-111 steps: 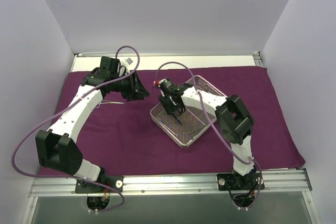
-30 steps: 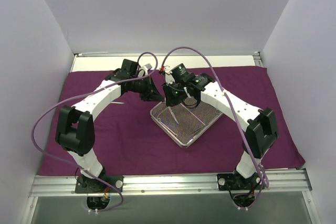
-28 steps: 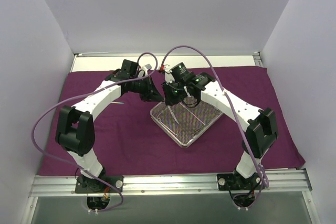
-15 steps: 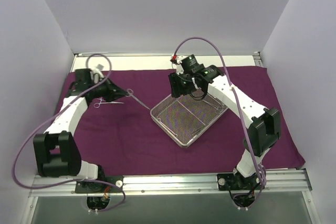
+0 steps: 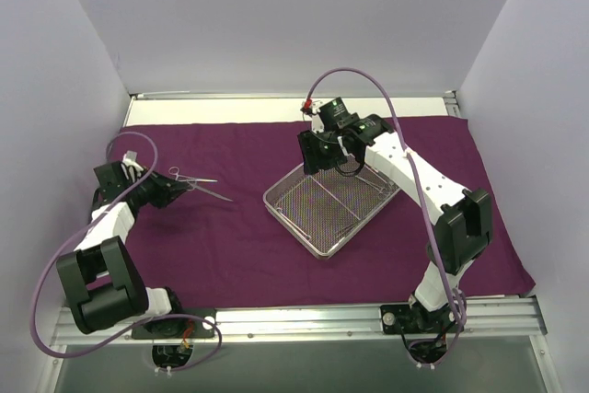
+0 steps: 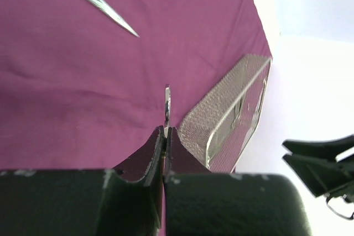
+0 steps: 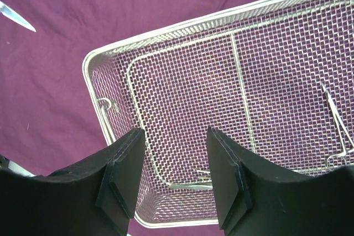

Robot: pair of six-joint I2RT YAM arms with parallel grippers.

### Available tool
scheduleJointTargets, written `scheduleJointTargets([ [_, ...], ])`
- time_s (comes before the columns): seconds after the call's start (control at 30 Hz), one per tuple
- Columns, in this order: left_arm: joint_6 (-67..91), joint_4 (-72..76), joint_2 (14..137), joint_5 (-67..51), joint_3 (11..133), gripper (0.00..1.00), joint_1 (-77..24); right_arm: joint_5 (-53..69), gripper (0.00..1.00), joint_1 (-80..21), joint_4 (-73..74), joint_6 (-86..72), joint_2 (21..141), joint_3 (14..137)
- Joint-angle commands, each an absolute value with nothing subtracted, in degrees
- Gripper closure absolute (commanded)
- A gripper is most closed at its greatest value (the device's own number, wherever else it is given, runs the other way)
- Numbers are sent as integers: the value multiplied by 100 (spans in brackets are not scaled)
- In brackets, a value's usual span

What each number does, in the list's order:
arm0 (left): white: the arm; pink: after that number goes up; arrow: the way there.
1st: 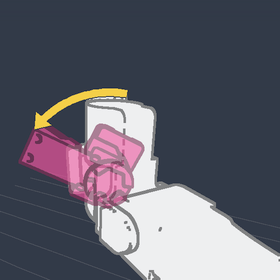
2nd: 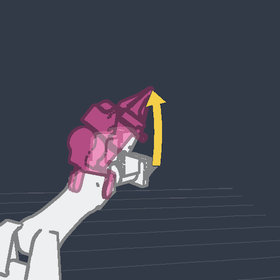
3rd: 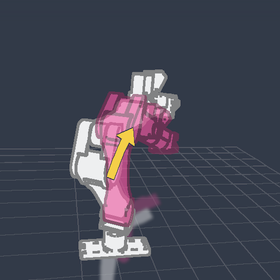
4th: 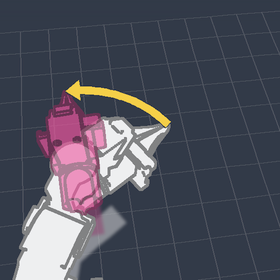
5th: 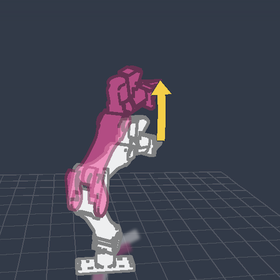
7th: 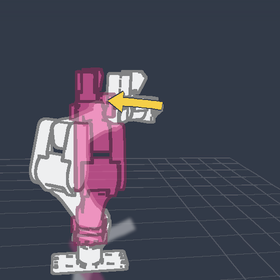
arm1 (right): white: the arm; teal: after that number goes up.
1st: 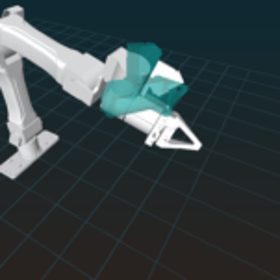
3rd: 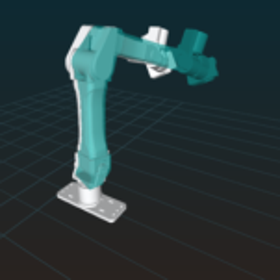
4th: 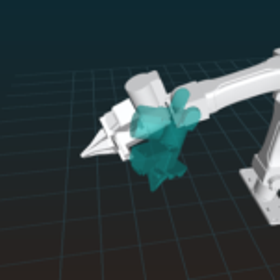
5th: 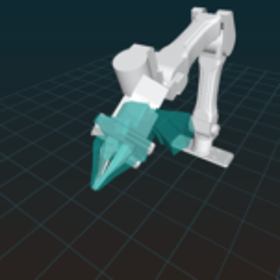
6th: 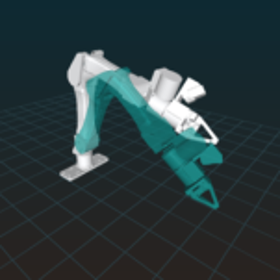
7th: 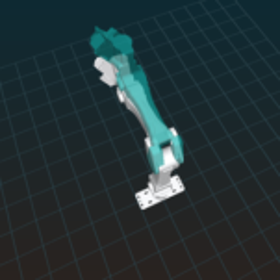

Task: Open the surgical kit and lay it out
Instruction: Place the medical item in the surgical kit.

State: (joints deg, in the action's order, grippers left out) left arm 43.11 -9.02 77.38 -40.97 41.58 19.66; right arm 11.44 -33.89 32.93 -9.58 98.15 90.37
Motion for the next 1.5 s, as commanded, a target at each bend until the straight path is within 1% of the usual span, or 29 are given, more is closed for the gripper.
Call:
scheduleJointTargets([
  [0.0, 4386, 77, 7559, -4140, 4061, 98, 2302, 1248, 52, -3428, 3516, -949, 9668, 8947],
  [0.2, 4456, 509, 7567, -4034, 3675, 98, 2882, 1353, 52, -3428, 3472, -1028, 9677, 8886],
  [0.57, 5123, 1721, 7918, -3665, 2980, 98, 3146, 1336, 52, -3428, 3445, -1020, 9694, 8807],
  [0.77, 5309, 1871, 8287, -3490, 2935, 98, 3182, 1318, 52, -3428, 3445, -1020, 9721, 8815],
  [1.07, 5028, 1522, 9218, -3603, 3418, 98, 3225, 1310, 52, -3428, 3445, -1019, 9773, 8798],
  [1.23, 5001, 1468, 9457, -3621, 3498, 97, 3278, 1301, 52, -3419, 3454, -1028, 9791, 8815],
  [1.37, 4817, 1214, 9641, -3586, 3630, 92, 3278, 1309, 52, -3419, 3445, -1046, 9826, 8807],
  [1.47, 4755, 1011, 9677, -3507, 3665, 86, 3331, 1310, 52, -3419, 3437, -1055, 9852, 8815],
])
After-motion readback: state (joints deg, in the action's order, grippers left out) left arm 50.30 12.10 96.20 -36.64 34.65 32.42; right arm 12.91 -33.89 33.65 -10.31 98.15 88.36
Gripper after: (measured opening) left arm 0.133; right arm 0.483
